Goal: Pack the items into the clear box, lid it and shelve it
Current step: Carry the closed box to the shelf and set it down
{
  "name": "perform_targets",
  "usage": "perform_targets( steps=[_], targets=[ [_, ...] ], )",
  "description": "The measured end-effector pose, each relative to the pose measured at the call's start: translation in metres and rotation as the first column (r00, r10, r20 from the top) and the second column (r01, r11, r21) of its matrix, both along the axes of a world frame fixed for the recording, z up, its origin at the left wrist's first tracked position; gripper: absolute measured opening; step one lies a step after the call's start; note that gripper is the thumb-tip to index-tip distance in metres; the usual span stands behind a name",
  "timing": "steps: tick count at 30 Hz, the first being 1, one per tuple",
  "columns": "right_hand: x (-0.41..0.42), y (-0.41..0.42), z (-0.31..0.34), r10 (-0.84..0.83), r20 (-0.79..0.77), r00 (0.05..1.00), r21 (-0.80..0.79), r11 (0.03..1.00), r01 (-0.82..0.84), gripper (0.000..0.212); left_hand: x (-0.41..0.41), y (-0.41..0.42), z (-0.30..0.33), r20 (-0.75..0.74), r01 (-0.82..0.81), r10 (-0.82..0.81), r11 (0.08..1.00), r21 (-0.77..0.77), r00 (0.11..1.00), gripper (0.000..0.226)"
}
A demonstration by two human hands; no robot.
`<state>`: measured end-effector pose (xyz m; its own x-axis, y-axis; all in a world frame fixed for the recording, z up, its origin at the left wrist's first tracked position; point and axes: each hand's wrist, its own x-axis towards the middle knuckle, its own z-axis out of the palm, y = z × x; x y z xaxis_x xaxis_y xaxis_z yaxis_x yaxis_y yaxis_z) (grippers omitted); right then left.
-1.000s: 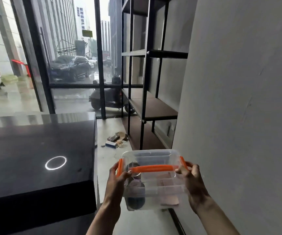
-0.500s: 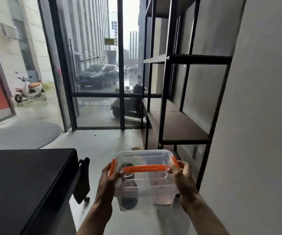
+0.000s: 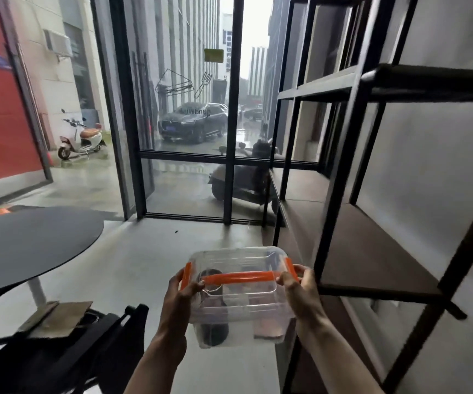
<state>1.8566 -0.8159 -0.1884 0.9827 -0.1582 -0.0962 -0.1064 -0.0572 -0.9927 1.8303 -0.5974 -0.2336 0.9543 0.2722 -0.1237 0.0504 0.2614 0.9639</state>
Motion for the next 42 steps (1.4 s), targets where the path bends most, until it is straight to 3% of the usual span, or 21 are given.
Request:
perform_targets(
  steps=[5, 15, 23, 27, 31, 35, 39, 42],
  targets=[
    [0.147, 0.038, 0.005, 0.029, 0.005, 1.0, -0.018, 0.999, -0.029, 0.037, 0.145, 0.042, 0.009, -0.015, -0.005, 0.006, 1.0, 0.022, 1.0, 0.072],
    [0.397, 0.095, -0.017, 0.059, 0.019, 0.998, -0.055, 0.997, -0.058, 0.051, 0.384, 0.092, 0.007, -0.043, -0.064, 0.07, 0.989, 0.131, 0.997, 0.076],
    [0.611, 0.084, -0.031, 0.066, 0.03, 0.997, -0.045, 0.997, -0.064, 0.057, 0.605, 0.08, 0.01, -0.082, -0.106, 0.135, 0.951, 0.289, 0.987, 0.04],
    [0.69, 0.052, -0.02, 0.004, 0.029, 1.0, -0.068, 0.998, -0.002, 0.055, 0.703, 0.052, 0.022, -0.123, -0.041, 0.091, 0.931, 0.364, 0.988, 0.062],
    [0.742, 0.007, -0.02, -0.13, -0.024, 0.991, -0.083, 0.988, 0.128, 0.052, 0.779, 0.006, 0.03, -0.133, 0.061, -0.013, 0.931, 0.36, 0.991, 0.073],
    [0.775, -0.058, -0.039, -0.39, -0.099, 0.916, -0.144, 0.916, 0.374, 0.048, 0.858, -0.055, 0.016, -0.177, 0.278, -0.226, 0.884, 0.376, 0.958, 0.063],
    [0.781, -0.122, -0.048, -0.596, -0.147, 0.789, -0.238, 0.796, 0.557, 0.045, 0.921, -0.133, 0.0, -0.21, 0.491, -0.445, 0.786, 0.376, 0.871, 0.05],
    [0.771, -0.164, -0.057, -0.754, -0.161, 0.637, -0.259, 0.655, 0.709, 0.043, 0.951, -0.195, -0.011, -0.215, 0.642, -0.61, 0.676, 0.361, 0.763, 0.049]
  ],
)
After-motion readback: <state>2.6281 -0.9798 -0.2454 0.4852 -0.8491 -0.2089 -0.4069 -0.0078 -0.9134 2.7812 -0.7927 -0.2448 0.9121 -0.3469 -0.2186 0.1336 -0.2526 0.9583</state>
